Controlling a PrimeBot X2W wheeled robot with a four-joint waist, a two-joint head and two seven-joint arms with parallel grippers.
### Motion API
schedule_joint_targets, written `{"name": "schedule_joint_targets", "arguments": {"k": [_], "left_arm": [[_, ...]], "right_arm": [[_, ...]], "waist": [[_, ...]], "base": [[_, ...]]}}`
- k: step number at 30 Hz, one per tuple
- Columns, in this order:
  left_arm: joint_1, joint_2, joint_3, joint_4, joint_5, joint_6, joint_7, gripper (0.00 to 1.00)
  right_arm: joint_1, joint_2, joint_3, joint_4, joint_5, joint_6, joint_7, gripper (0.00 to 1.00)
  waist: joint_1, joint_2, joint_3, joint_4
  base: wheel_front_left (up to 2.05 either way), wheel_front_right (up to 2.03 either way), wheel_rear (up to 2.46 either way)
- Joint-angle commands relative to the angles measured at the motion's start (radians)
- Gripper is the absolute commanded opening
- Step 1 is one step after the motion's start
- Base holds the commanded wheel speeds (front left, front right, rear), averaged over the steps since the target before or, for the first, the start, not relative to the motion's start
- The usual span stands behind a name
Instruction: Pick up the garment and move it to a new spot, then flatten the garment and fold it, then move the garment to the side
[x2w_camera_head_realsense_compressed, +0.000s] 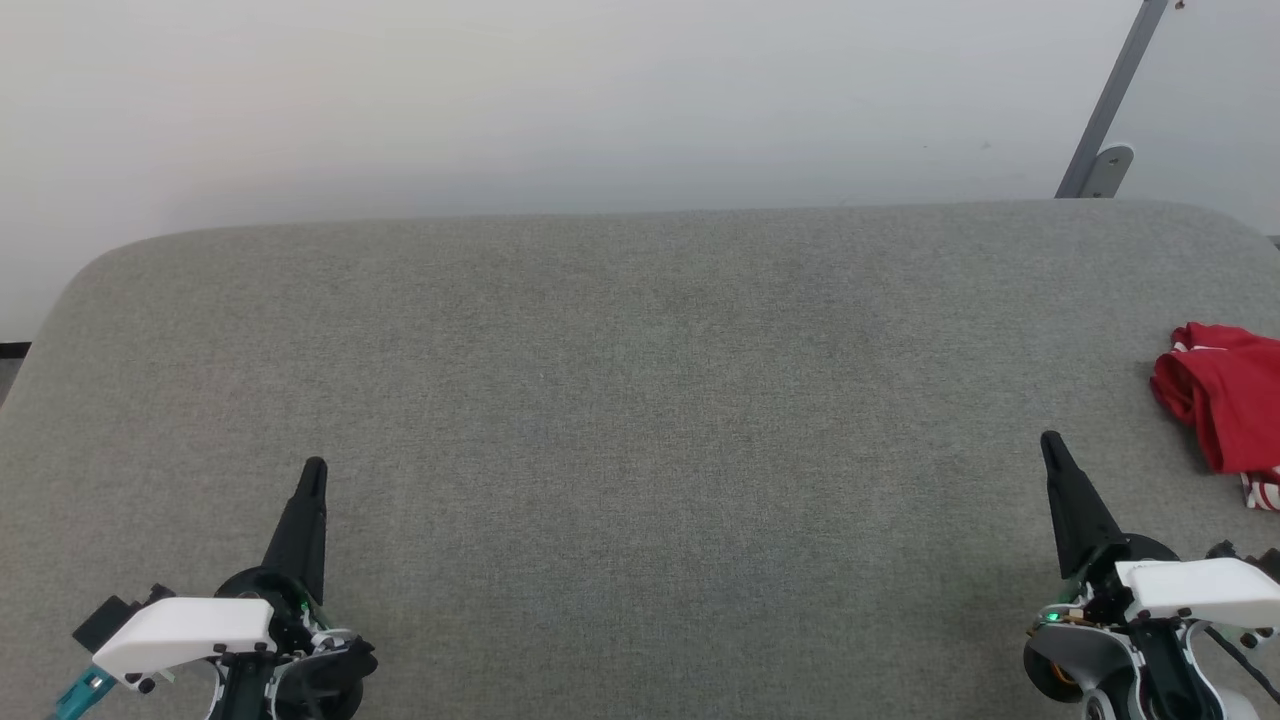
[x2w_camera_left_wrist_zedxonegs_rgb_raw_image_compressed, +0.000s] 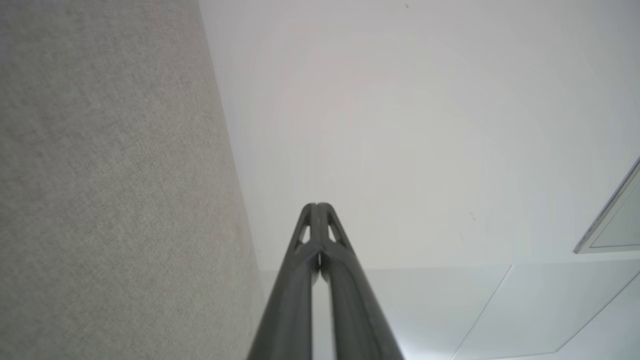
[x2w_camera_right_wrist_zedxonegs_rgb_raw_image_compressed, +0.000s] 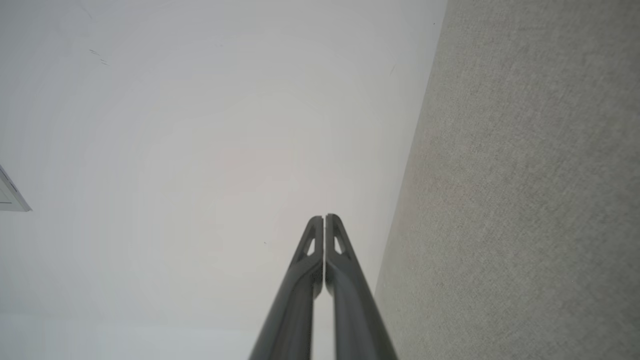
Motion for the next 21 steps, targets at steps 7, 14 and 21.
{"name": "schedule_joint_targets", "arguments": {"k": [7, 14, 21], "left_arm": [[-0.012, -0.002, 0.004, 0.001, 0.004, -0.005, 0.004, 0.0], [-0.013, -0.003, 0.004, 0.0, 0.003, -0.005, 0.004, 0.0], [-0.013, -0.003, 0.004, 0.0, 0.004, -0.005, 0.005, 0.0]], "right_arm": [[-0.004, 0.002, 0.0, 0.003, 0.004, 0.0, 0.003, 0.0], [-0.004, 0.002, 0.0, 0.003, 0.004, 0.0, 0.003, 0.0], [-0.004, 0.002, 0.001, 0.003, 0.004, 0.0, 0.003, 0.0]], "waist": [[0.0, 0.0, 0.0, 0.0], [0.0, 0.0, 0.0, 0.0], [0.0, 0.0, 0.0, 0.0]], "base": [[0.0, 0.0, 0.0], [0.0, 0.0, 0.0], [0.0, 0.0, 0.0]]}}
